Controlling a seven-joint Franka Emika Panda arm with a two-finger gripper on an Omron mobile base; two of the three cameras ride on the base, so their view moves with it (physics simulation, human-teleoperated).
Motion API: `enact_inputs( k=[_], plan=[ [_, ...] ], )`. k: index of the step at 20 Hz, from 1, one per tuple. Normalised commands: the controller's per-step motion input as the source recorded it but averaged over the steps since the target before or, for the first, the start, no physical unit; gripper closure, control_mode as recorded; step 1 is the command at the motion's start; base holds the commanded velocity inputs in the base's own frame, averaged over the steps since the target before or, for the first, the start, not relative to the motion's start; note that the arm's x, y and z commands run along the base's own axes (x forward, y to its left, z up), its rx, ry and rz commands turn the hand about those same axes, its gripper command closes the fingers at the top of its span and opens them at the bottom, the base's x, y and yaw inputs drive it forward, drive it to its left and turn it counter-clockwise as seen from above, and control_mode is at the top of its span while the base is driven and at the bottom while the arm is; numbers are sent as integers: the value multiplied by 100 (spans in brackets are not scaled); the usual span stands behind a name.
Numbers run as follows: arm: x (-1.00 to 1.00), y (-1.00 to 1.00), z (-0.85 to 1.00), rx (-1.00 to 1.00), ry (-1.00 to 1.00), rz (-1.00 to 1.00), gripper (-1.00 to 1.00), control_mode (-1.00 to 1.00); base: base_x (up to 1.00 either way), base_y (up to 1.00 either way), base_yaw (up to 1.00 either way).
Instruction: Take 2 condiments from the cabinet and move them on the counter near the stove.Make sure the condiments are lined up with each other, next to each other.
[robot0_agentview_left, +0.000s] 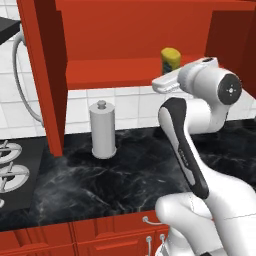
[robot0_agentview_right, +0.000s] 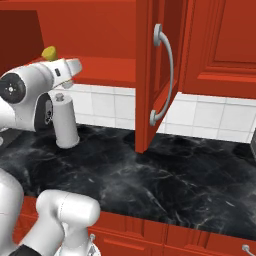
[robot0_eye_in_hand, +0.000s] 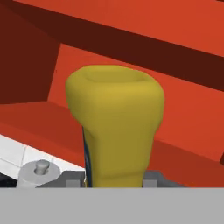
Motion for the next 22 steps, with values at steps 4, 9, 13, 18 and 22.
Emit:
enact_inputs(
  k=[4, 9, 13, 18, 22],
  plan=[
    [-54, -23, 0, 10, -8, -3, 100, -100, 0, 0, 0],
    [-45, -22, 0, 10, 4, 0, 100, -100, 0, 0, 0],
    [-34, -13, -6, 6, 14, 0, 100, -100, 0, 0, 0],
    [-35, -8, -17, 1, 15, 0, 100, -100, 0, 0, 0],
    [-26, -10, -26, 0, 13, 3, 100, -100, 0, 0, 0]
  ],
)
